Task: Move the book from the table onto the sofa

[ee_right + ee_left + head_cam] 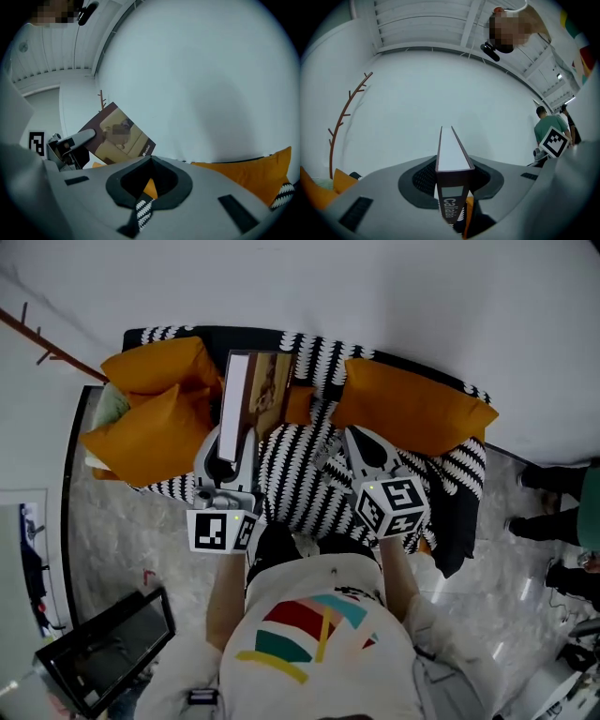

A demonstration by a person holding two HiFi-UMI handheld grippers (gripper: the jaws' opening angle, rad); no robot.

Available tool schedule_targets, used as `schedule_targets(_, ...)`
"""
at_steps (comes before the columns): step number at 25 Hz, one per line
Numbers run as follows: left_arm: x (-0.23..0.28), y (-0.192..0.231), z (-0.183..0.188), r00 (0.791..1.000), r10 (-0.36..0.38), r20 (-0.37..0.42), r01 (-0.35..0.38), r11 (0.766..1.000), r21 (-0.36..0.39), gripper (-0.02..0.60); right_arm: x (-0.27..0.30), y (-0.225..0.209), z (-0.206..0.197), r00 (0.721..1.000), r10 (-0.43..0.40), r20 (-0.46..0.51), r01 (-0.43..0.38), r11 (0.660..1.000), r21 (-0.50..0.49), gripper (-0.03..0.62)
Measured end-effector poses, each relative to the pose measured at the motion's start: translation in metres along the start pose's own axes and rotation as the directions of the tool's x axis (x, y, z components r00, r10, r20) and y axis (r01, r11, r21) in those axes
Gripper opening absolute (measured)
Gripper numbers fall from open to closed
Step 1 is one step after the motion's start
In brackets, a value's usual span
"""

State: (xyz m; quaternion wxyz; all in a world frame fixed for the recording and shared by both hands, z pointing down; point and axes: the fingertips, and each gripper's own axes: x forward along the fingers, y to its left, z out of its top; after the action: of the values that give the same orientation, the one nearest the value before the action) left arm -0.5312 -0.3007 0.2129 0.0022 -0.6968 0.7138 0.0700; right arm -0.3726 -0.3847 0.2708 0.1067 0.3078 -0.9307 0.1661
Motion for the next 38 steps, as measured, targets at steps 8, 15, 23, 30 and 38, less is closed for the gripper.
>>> schedule_targets(8,0.026,0.054,-0.027,0.994,-0.098,-0.057,0.095,0.994,-0.045,0.150,0.040,0.021,0.011,0.995,-0.100,0.018,0.100,0.995,0.010,0.012)
schedule_targets(15,0.056,0.079,-0.047,0.983,-0.144,-0.111,0.141,0.989,-0.038,0.150,0.056,0.026,0.006,0.986,-0.168,0.010,0.168,0.985,0.027,0.012)
schedule_targets(23,0.091,0.048,-0.105,0.932,-0.273,-0.239,0.258,0.962,-0.092,0.150,0.063,-0.011,-0.025,0.965,-0.253,-0.062,0.258,0.963,0.083,0.012)
schedule_targets(30,0.106,0.006,-0.192,0.820,-0.439,-0.368,0.424,0.897,-0.125,0.150,0.067,-0.052,-0.075,0.939,-0.303,-0.163,0.323,0.938,0.121,0.012)
schedule_targets(38,0.084,0.007,-0.337,0.630,-0.561,-0.537,0.539,0.814,-0.218,0.150,0.094,-0.076,-0.168,0.894,-0.316,-0.318,0.376,0.915,0.148,0.012)
